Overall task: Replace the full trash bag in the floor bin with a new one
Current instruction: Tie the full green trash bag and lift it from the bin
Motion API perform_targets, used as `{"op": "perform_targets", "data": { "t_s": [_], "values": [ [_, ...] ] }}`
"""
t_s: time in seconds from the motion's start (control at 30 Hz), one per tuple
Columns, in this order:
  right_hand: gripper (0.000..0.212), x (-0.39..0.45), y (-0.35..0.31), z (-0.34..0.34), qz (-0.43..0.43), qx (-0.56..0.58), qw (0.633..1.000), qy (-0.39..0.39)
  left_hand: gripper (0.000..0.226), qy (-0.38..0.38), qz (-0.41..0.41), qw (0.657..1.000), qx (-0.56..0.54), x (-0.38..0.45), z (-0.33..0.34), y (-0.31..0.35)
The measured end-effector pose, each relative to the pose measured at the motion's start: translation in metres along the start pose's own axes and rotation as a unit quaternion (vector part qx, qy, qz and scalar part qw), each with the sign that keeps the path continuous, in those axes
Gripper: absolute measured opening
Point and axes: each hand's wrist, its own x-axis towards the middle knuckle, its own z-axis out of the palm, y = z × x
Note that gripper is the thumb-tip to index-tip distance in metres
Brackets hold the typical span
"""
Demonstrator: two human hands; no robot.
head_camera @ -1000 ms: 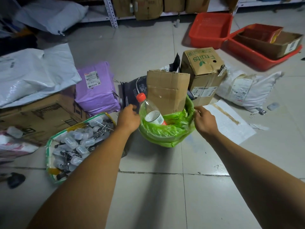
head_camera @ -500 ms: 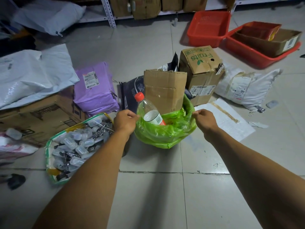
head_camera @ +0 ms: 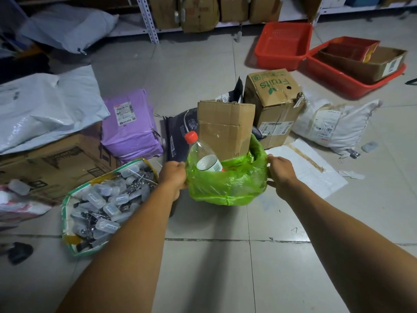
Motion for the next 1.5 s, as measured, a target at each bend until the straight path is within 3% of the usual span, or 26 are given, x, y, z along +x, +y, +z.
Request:
{"op": "perform_targets", "data": {
  "t_s": [0.3,0.47,0.6,0.77,1.03,1.17,1.5],
  "values": [
    [0.016,-0.003,0.002,0.002,0.061,-0.033,0.996,-0.061,0.035,-0.028,-0.049,0.998,-0.005,-0.007,0.000,-0.003],
    [0.023,0.001,0.005,-0.003,0.052,-0.047,0.997,-0.032,0.019,0.009,0.002,1.000,-0.026,-0.008,-0.009,0.000],
    [0.029,0.004,0.007,-0.007,0.029,-0.107,0.994,-0.014,0.025,0.044,0.045,0.998,-0.022,-0.007,-0.013,0.007],
    [0.008,0.006,0.009,-0.006,0.003,-0.155,0.988,0.024,0.023,0.043,0.080,0.996,-0.021,-0.014,-0.012,0.020],
    [0.010,0.000,-0.012,-0.014,-0.055,-0.083,0.994,0.042,0.015,0.094,0.112,0.989,0.007,-0.006,-0.017,0.033],
    [0.012,0.006,-0.032,-0.013,-0.059,0.019,0.997,0.043,0.014,0.107,0.101,0.989,-0.030,-0.004,-0.012,0.047],
    [0.021,0.005,-0.077,-0.005,-0.086,0.080,0.991,0.057,0.016,0.089,0.083,0.984,-0.129,0.004,-0.009,0.086]
  ]
}}
